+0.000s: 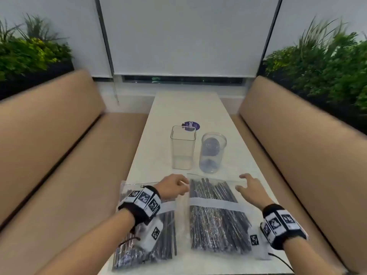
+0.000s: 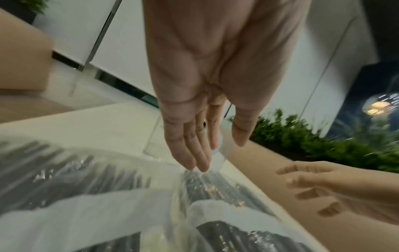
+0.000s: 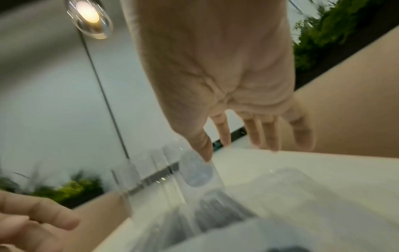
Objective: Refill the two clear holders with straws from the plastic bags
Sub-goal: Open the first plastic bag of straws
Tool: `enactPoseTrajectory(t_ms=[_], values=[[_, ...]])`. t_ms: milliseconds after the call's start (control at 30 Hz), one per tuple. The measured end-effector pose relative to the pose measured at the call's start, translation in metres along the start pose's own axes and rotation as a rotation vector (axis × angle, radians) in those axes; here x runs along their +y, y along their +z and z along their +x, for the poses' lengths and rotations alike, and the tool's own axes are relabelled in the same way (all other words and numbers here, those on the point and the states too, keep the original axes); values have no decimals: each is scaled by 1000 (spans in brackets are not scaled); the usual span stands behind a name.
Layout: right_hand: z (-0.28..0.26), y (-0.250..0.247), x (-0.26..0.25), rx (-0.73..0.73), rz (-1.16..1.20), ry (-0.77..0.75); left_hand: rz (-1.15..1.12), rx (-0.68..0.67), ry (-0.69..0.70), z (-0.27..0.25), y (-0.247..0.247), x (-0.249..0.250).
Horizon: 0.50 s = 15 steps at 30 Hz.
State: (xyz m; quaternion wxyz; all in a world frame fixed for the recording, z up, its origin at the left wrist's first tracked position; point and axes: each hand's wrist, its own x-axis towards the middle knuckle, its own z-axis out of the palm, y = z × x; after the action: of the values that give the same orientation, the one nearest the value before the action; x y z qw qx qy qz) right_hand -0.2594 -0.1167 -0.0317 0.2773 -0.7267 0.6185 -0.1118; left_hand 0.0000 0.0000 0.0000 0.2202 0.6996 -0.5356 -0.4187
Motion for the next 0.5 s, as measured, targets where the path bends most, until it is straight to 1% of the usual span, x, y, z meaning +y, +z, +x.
enactPoseTrajectory(t_ms=[67,100,167,233,333,433,467,500], values=[[9,10,1,52,-18,178,20,14,-90,18,11,4],[12,15,3,40,-20,259,58,0,-120,27,17,4],[15,24,2,-6,36,344,142,-29,-149,37,30,5],[17,31,3,-33,119,362,175,-59,-191,45,43,2],[19,33,3,-18,213,393,181,-55,-228,45,55,3],[18,34,4,-27,315,424,73,37,-242,46,63,5],[18,33,4,-10,353,415,27,66,-230,48,64,7],[18,32,3,25,395,393,-67,106,-221,49,65,10]])
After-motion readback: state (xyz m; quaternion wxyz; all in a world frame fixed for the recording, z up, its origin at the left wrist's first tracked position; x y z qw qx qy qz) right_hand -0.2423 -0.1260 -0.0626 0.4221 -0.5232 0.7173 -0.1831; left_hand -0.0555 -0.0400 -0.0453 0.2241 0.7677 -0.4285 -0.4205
